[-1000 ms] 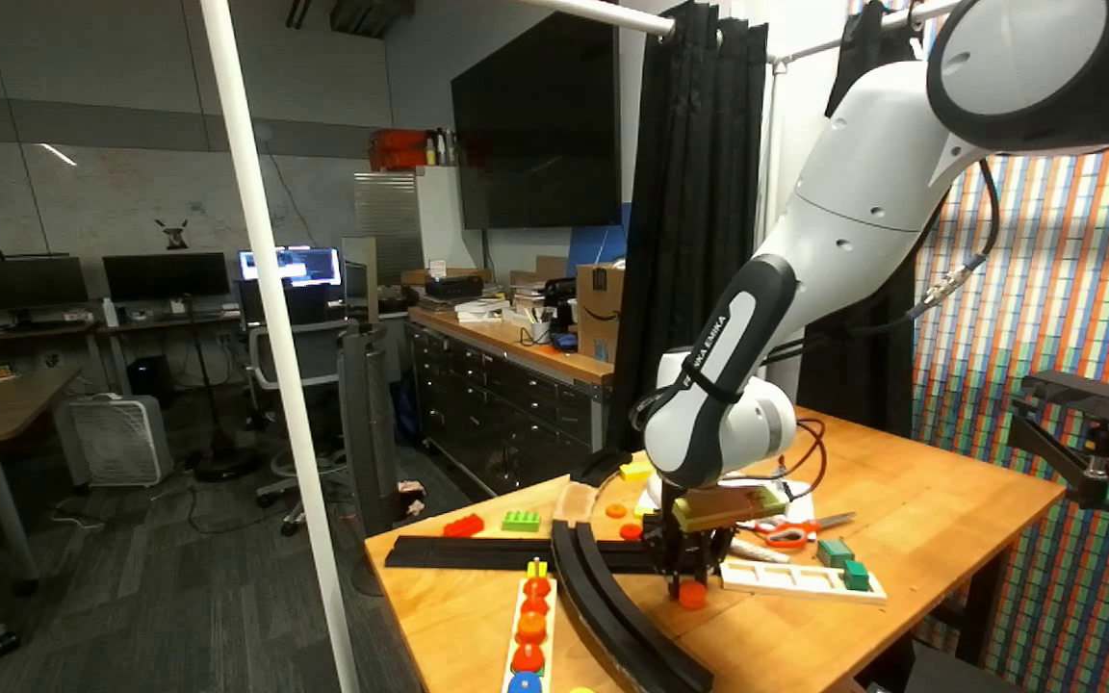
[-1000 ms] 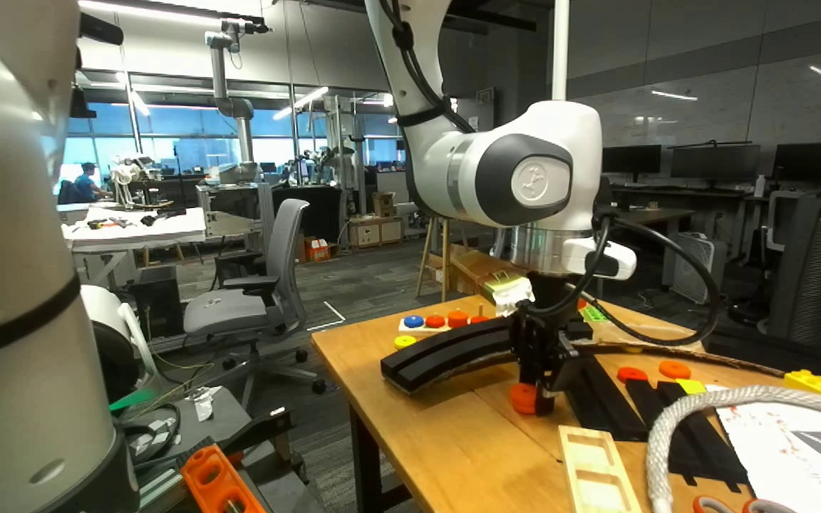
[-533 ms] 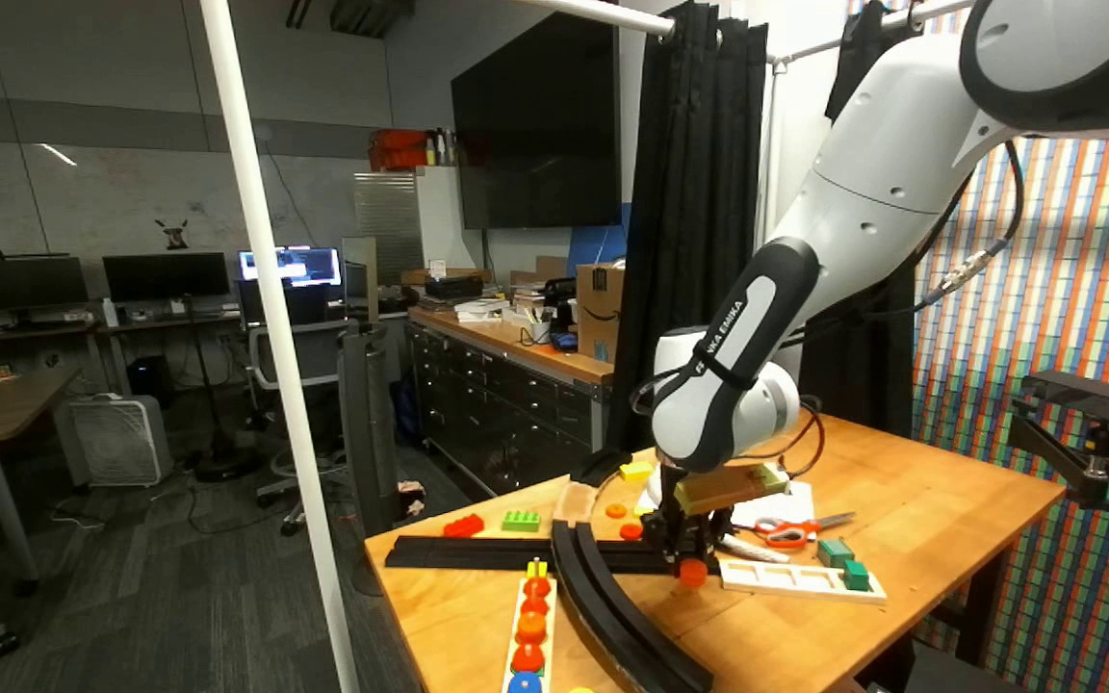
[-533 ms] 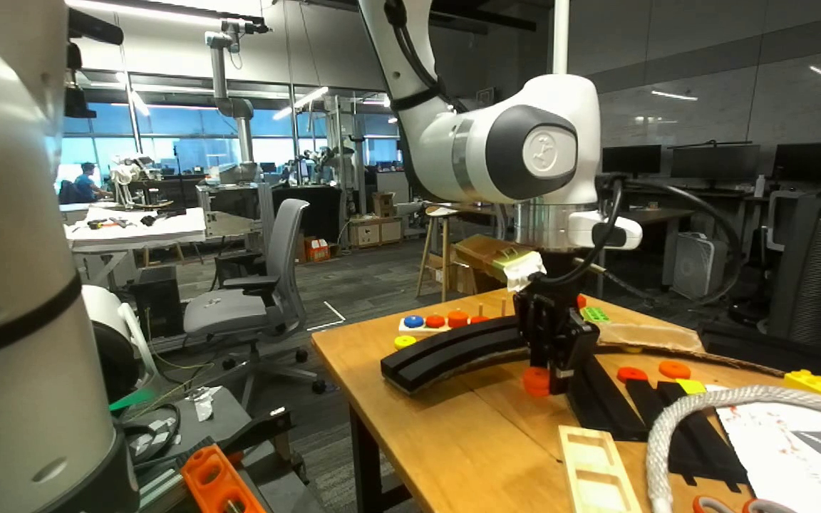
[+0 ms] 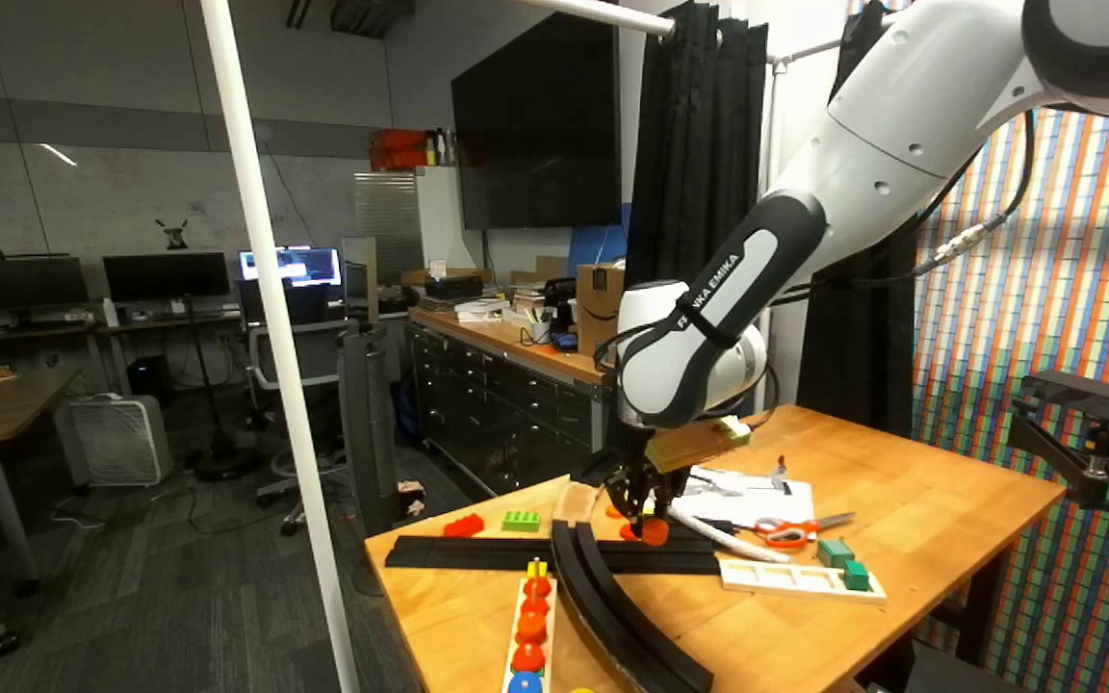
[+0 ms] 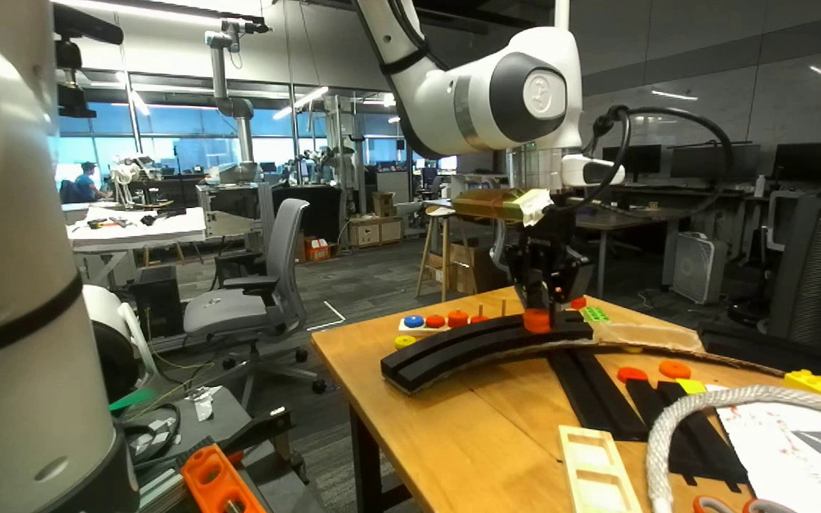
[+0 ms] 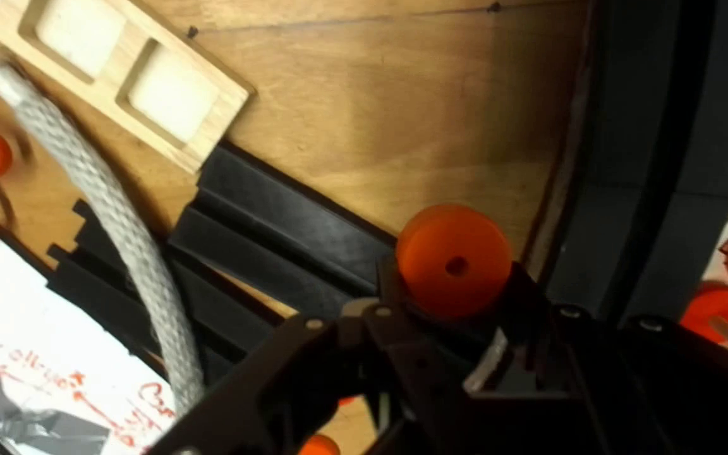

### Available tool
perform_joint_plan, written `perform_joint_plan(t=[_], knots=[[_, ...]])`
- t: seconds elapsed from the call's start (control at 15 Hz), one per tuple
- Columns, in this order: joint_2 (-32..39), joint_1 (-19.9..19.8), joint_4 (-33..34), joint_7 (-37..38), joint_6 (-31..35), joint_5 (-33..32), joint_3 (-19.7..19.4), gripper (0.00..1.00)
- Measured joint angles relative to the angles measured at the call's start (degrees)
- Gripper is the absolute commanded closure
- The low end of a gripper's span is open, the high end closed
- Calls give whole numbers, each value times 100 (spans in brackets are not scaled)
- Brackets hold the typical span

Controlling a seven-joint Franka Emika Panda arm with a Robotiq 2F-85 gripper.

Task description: Take the orange coin from the table and put it on the rack, then take a different orange coin from the rack and put it on the table, and put a yellow one on top of the orange one on the rack

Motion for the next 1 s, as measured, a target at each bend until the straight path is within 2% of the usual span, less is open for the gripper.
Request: perform_joint_plan(t=[0.33, 1.0], knots=[[244, 41, 759, -502, -439, 52, 354, 76], [1535, 58, 2381, -1616, -1193, 379, 726, 76]])
